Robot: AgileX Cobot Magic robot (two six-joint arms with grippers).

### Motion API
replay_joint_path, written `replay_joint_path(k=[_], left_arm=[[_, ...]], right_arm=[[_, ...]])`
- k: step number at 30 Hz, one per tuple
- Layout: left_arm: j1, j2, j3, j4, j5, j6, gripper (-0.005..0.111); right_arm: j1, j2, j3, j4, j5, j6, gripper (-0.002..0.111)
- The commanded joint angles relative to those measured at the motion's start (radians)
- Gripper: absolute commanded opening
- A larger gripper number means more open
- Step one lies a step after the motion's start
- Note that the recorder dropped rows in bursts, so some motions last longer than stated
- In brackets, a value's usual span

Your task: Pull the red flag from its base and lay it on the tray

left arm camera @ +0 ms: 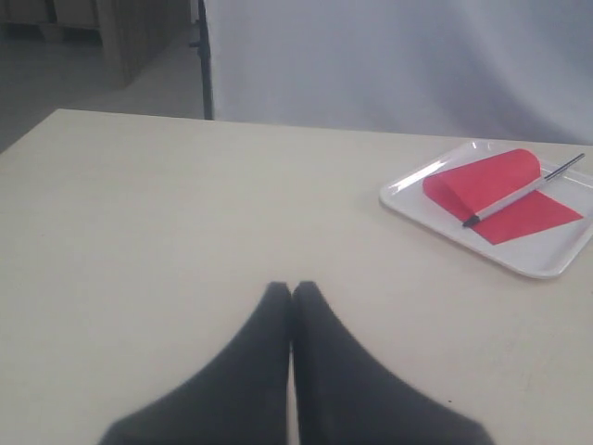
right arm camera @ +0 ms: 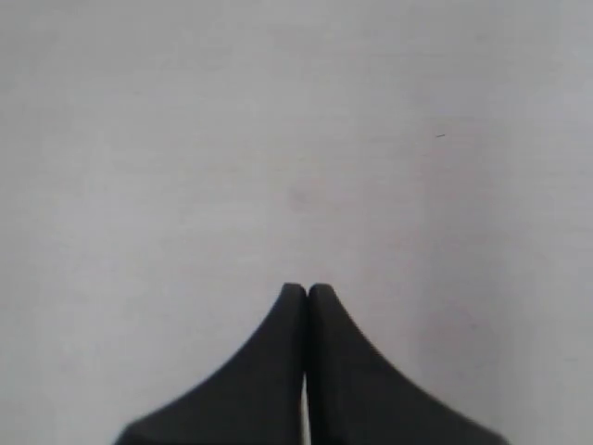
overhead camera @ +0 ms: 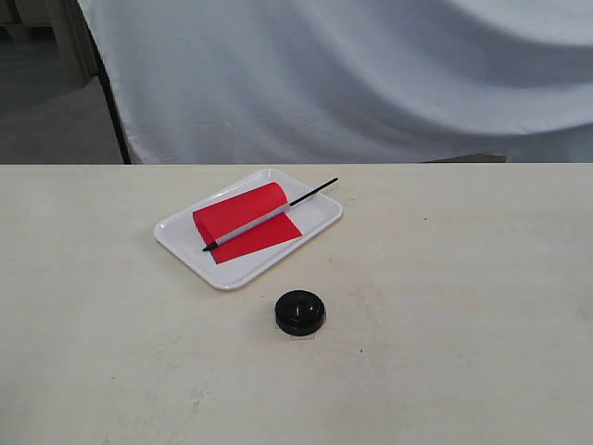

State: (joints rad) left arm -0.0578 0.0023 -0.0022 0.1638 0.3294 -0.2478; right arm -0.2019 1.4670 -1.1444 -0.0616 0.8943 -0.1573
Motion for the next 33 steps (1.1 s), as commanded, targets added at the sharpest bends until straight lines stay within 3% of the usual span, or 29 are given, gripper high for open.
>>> replay_joint_path(k=[1,5,16,22,33], left_arm=[[-0.006,-0.002,0.002,-0.005,-0.007,0.005,0.000],[-0.006,-0.002,0.002,-0.005,-0.007,0.005,0.000],[-0.006,-0.002,0.002,-0.005,-0.007,0.005,0.000],[-0.006,-0.002,0.002,-0.005,-0.007,0.005,0.000],[-0.006,-0.002,0.002,-0.005,-0.006,0.005,0.000]], right_arm=[[-0.057,-0.291,0.175,0.010,-0.229,0.113,-0.001],[-0.019,-0.539,0.314,0.039,-0.392,0.115,-0.001],[0.257,-1.166,0.720,0.035,-0.655,0.109,-0.001],[0.297,-1.448,0.865,0.035,-0.822,0.113,-0.001],[0.297,-1.467,0.877,0.039,-0.888,0.113,-0.001]])
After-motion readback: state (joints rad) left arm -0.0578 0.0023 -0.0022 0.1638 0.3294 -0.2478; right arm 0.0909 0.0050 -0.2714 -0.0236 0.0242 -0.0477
